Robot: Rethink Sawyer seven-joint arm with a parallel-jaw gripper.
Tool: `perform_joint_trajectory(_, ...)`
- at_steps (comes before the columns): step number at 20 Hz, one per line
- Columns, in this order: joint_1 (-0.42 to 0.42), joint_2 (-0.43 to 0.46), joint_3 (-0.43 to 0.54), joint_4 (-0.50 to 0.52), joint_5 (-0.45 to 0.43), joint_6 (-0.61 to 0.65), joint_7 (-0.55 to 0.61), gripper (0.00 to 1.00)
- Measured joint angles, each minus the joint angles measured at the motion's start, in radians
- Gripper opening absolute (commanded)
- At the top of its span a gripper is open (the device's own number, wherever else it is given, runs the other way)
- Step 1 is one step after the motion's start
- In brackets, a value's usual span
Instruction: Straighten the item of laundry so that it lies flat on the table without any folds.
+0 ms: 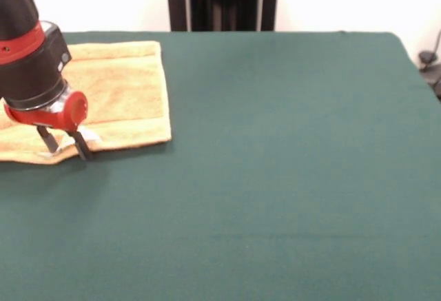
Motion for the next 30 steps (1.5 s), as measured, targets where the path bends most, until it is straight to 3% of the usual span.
perform_joint_trajectory(11,0.058,-0.046,0.004,-0.015,-0.014,0.001,-0.001,1.0)
perform_joint_trajectory(21,0.098,-0.195,0.009,-0.014,-0.063,0.001,-0.001,1.0)
perform_joint_trajectory(30,0.127,-0.271,0.009,-0.012,-0.066,-0.024,-0.001,1.0)
